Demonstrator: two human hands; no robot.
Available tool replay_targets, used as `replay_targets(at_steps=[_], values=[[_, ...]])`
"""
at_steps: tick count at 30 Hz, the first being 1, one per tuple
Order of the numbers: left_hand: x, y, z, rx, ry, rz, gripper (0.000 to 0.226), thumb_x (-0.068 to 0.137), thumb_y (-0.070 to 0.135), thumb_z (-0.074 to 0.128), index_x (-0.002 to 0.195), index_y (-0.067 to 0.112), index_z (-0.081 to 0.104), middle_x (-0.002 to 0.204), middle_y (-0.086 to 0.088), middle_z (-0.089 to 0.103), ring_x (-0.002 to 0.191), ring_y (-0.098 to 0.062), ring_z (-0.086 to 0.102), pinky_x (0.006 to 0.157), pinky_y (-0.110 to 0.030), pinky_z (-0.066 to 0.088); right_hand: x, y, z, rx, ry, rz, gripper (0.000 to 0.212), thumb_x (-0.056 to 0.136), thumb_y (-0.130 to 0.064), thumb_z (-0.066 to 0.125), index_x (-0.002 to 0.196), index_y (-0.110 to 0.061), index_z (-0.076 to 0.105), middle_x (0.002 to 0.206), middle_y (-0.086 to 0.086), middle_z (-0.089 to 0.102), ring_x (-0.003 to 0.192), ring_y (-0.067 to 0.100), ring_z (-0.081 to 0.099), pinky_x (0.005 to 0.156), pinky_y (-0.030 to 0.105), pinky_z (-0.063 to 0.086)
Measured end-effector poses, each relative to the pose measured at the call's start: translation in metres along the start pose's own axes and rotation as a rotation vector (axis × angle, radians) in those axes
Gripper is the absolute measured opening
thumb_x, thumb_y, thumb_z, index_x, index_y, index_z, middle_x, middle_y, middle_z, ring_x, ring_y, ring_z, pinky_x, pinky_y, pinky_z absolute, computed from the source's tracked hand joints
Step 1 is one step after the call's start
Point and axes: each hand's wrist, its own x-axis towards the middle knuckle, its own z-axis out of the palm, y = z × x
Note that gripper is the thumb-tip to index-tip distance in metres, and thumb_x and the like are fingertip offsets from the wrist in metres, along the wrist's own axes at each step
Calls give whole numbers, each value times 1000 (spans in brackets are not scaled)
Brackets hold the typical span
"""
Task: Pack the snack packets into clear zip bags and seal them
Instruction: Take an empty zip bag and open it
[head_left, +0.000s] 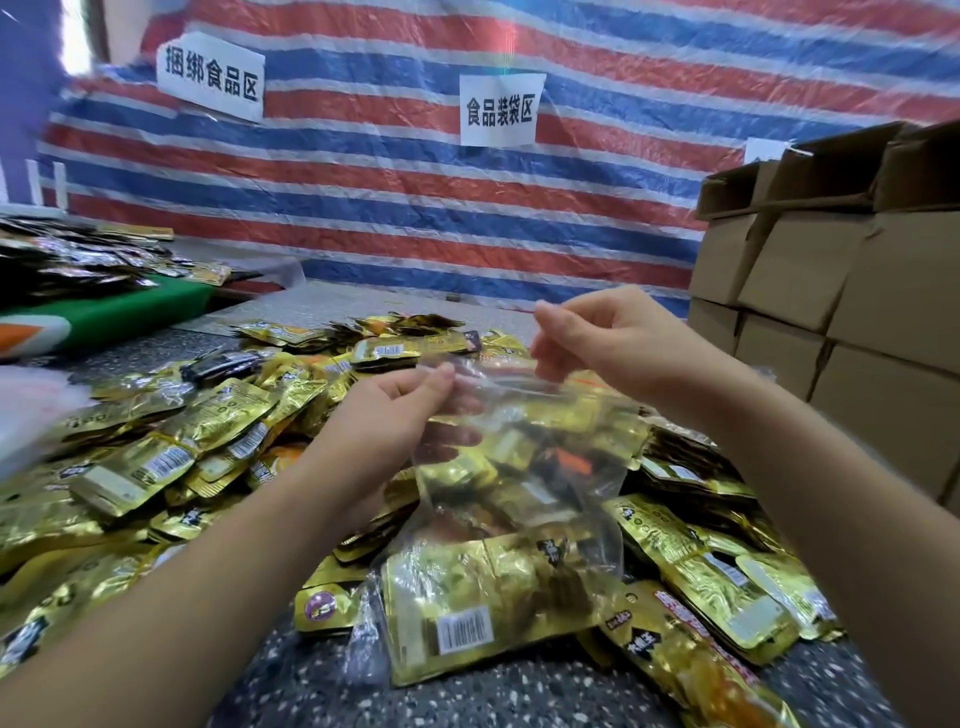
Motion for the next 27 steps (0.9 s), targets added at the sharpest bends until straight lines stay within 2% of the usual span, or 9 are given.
replay_targets(at_steps=[3,6,10,14,17,20,22,24,27], values=[[1,-5,1,26,51,-43,23,99,25,54,94,10,71,83,-3,77,68,-19,74,48,-20,51,32,3,8,-215,93,12,28,101,-31,53,92,-13,73,85,-1,74,82,16,69,80,32,54],[2,-7,2,18,62,-66,22,98,23,56,94,7,71,82,-5,77,65,-18,73,48,-20,51,62,5,27,-393,17,-66,17,98,-22,60,111,-16,69,106,-3,67,99,14,63,93,34,53],[2,-9,2,24,68,-71,21,99,20,56,90,8,71,80,-5,77,66,-20,73,48,-22,52,98,6,57,-609,-180,-172,43,93,-17,62,135,-18,56,137,3,57,124,21,53,103,34,45],[3,-12,4,23,84,-83,23,98,20,57,85,9,73,76,-3,76,62,-19,72,43,-22,49,129,10,86,-744,-326,-125,74,87,-12,65,152,-27,33,153,4,41,138,25,41,106,38,39],[4,-12,5,33,92,-72,25,98,20,57,83,9,73,76,-4,76,60,-19,70,54,-31,53,142,18,101,-862,-389,-98,80,85,-21,72,153,-27,29,150,6,45,133,28,46,104,43,44],[4,-12,3,0,102,-70,24,99,18,57,82,6,71,69,-3,74,56,-16,68,55,-32,53,146,25,107,-955,-333,-153,59,84,-16,72,139,-21,49,126,7,61,105,26,60,83,40,54],[4,-11,2,-2,106,-74,23,99,18,58,88,3,71,71,-4,74,57,-16,68,54,-30,56,145,27,112,-1025,-242,-220,45,84,-12,70,127,-18,55,113,6,65,93,22,61,71,34,52],[4,-11,2,9,103,-75,24,99,20,58,94,1,71,77,-6,76,61,-18,68,60,-33,57,143,28,115,-1050,-193,-270,36,88,-12,66,121,-17,56,110,4,65,89,21,58,70,35,51],[2,-11,3,46,103,-66,23,98,22,58,94,3,72,79,-6,76,66,-21,70,75,-46,56,134,30,109,-985,-108,-317,26,91,-14,60,117,-17,58,101,3,62,82,17,53,63,31,45]])
